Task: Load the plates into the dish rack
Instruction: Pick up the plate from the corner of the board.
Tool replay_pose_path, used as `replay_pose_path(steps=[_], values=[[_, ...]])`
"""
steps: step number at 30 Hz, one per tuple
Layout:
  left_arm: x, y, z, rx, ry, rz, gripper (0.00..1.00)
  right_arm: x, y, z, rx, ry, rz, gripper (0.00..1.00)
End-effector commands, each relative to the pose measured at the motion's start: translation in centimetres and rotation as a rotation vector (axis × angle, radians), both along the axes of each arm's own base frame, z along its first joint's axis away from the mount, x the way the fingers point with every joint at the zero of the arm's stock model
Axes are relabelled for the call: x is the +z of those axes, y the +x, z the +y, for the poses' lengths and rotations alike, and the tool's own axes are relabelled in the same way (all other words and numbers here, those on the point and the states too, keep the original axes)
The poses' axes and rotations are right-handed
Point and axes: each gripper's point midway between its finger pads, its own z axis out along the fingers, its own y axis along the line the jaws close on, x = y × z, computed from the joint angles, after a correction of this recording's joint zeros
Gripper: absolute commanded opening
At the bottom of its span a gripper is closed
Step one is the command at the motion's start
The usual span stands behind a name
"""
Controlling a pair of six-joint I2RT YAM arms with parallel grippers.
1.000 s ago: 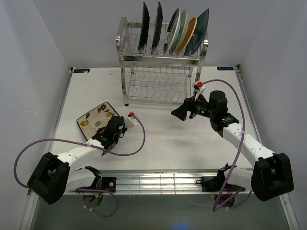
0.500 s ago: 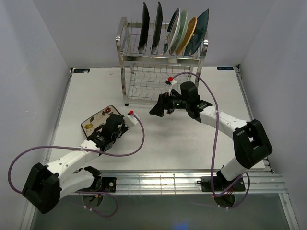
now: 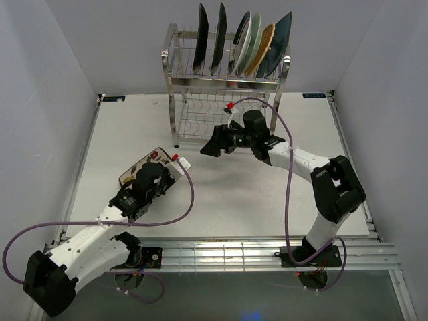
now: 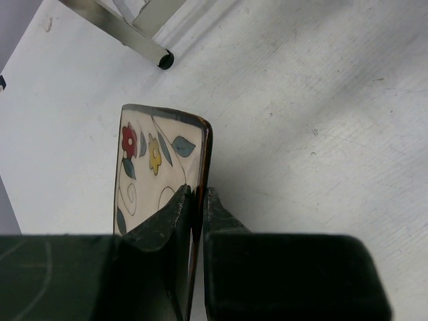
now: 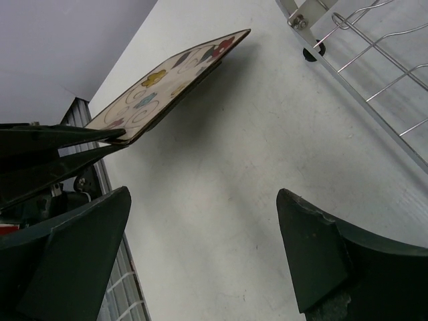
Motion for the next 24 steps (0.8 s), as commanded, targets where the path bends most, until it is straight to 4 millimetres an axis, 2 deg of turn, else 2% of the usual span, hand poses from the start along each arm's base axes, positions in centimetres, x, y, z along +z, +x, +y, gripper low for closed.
replay_pose_path(steps=[1, 2, 9, 14, 20, 24], values=[[5.5, 0.4, -1.9, -0.037, -0.164, -0.109, 0.00, 2.3, 1.0, 1.3, 0.049, 0.056, -0.071, 0.95], [6.7, 0.3, -1.9, -0.039, -0.183, -0.134, 0.00, 2.3, 1.1, 1.5, 0.055, 0.055, -0.082, 0.95], [9.8, -0.1, -2.0, -0.038, -0.242, -0.166, 0.00, 2.2, 1.3, 0.7, 0.053, 0.012, -0.191, 0.96], [12.1, 0.3, -1.6, -0.001, -0.289, -0.218, 0.00, 2.3, 0.9, 0.0, 0.071, -0.016, -0.279, 0.96], [13.8, -0.5, -1.5, -0.013, -0.349, -0.268, 0.00, 1.7, 0.6, -0.6, 0.120, -0.032, -0.448, 0.97], [14.1, -1.0, -1.3, -0.022, -0.362, -0.283, 0.00, 2.2, -1.0, -0.8, 0.172, 0.032, -0.578, 0.97]])
